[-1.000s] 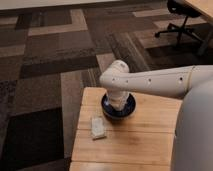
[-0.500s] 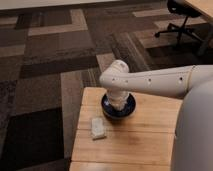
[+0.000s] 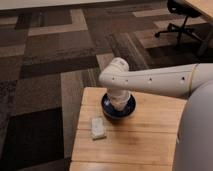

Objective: Place the ceramic cup in the ceramic bowl

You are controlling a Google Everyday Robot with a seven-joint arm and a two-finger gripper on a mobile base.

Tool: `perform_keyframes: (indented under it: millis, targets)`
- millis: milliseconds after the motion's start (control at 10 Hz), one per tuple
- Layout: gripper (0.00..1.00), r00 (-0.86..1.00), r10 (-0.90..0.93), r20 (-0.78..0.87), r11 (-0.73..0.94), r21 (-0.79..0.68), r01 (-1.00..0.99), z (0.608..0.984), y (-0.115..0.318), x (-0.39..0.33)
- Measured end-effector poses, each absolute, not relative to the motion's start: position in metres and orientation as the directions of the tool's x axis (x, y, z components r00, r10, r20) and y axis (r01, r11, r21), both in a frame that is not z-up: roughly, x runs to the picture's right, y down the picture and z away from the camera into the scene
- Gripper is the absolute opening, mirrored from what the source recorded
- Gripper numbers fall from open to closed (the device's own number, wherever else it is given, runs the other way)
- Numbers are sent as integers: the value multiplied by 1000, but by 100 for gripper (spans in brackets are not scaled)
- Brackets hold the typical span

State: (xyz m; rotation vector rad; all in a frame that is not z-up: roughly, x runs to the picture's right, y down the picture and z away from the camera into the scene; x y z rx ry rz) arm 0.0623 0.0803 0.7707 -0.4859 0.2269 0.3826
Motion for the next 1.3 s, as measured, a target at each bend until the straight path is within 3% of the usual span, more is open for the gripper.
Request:
perform_keyframes:
  millis: [400,1000,1300]
  targets:
    - [62,909,280,-308,826,-406,-391,765,74,60]
    - [62,902,208,-378,863,-363,-352,707,30,45]
    - [62,898,221,-381,862,-353,-363,701,24,47]
